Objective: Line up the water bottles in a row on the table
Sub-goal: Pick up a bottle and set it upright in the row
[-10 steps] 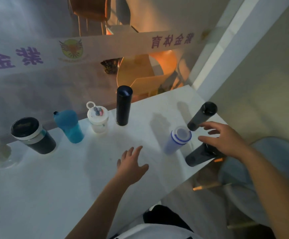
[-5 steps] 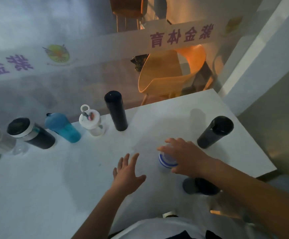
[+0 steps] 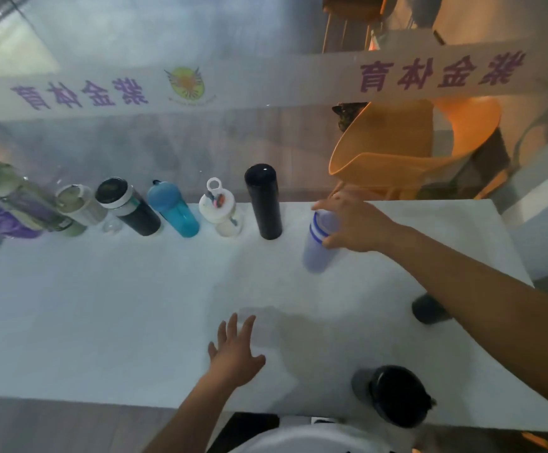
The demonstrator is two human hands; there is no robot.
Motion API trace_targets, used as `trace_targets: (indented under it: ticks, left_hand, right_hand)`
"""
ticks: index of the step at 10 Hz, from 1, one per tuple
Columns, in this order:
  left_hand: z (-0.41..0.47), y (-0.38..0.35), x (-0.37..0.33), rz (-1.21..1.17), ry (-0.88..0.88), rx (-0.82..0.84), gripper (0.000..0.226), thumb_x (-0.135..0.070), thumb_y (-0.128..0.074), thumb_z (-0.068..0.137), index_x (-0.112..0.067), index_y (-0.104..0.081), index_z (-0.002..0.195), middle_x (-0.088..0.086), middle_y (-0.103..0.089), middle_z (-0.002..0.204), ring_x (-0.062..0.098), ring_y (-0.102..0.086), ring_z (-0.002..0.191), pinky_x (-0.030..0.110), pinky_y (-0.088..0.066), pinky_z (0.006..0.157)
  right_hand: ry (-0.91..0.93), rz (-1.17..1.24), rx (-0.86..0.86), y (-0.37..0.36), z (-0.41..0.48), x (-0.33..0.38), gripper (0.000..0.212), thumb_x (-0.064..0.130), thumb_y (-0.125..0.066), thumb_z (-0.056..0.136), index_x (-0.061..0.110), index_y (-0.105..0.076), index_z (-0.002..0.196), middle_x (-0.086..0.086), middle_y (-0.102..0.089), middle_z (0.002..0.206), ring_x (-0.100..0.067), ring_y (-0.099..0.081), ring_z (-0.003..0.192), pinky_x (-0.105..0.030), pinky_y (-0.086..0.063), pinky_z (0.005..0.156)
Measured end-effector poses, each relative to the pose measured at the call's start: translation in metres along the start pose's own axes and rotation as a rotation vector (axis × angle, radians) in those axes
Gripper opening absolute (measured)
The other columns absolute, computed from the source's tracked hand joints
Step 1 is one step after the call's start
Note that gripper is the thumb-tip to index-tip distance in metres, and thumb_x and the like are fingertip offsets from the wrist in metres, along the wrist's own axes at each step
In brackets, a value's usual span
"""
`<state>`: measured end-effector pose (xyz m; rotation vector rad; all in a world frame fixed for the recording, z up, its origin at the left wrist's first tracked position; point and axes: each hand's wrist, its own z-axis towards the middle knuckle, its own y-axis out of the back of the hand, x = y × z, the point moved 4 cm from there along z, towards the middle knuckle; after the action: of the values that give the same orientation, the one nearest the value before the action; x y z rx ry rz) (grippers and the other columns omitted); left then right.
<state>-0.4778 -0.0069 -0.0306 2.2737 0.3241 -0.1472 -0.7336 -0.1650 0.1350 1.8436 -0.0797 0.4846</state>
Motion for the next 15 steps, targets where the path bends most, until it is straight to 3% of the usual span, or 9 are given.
trace_targets:
  ticks: [1, 2, 3, 11, 15]
  left_hand:
    - [0.002, -0.002, 0.005, -0.008, 0.012, 0.013, 0.085, -0.043, -0.056, 0.091, -0.039, 0.001, 0.153, -0.003, 0.017, 0.162, 0.026, 0.012, 0.150, 0.057, -0.008, 0.118]
    - [0.004, -0.003, 0.009, -0.004, 0.004, 0.020, 0.084, -0.042, -0.055, 0.092, -0.039, 0.001, 0.153, -0.003, 0.017, 0.162, 0.025, 0.013, 0.149, 0.058, -0.010, 0.118]
    - [0.006, -0.005, 0.013, 0.003, -0.011, 0.032, 0.082, -0.041, -0.054, 0.092, -0.039, 0.000, 0.153, -0.003, 0.017, 0.162, 0.026, 0.014, 0.149, 0.058, -0.009, 0.117]
    - [0.022, 0.003, 0.032, 0.030, -0.050, 0.053, 0.081, -0.040, -0.054, 0.090, -0.040, -0.003, 0.153, -0.004, 0.017, 0.162, 0.025, 0.015, 0.149, 0.056, -0.012, 0.118]
    - [0.023, 0.002, 0.032, 0.032, -0.060, 0.048, 0.081, -0.039, -0.054, 0.090, -0.039, -0.003, 0.153, -0.004, 0.016, 0.162, 0.025, 0.014, 0.149, 0.056, -0.015, 0.118]
  right_hand:
    - [-0.045, -0.057, -0.059, 0.000, 0.035, -0.004, 0.067, 0.036, -0.071, 0.076, 0.029, -0.044, 0.137, -0.009, -0.048, 0.129, -0.034, -0.052, 0.116, -0.052, -0.045, 0.098]
    - [-0.042, -0.077, -0.103, -0.002, 0.055, 0.000, 0.068, 0.036, -0.073, 0.078, 0.027, -0.043, 0.139, -0.008, -0.051, 0.128, -0.033, -0.054, 0.113, -0.056, -0.046, 0.097]
    - [-0.064, -0.041, -0.101, -0.004, 0.068, 0.002, 0.069, 0.032, -0.075, 0.081, 0.023, -0.043, 0.141, -0.008, -0.050, 0.132, -0.033, -0.054, 0.113, -0.044, -0.050, 0.094]
    - [-0.100, -0.067, -0.029, 0.002, 0.083, 0.007, 0.069, 0.026, -0.074, 0.082, 0.024, -0.042, 0.143, -0.007, -0.047, 0.139, -0.033, -0.049, 0.120, -0.042, -0.047, 0.095]
    - [-0.104, -0.029, -0.036, -0.002, 0.083, -0.002, 0.078, 0.028, -0.077, 0.080, 0.027, -0.036, 0.146, -0.005, -0.042, 0.146, -0.035, -0.046, 0.125, -0.048, -0.046, 0.098]
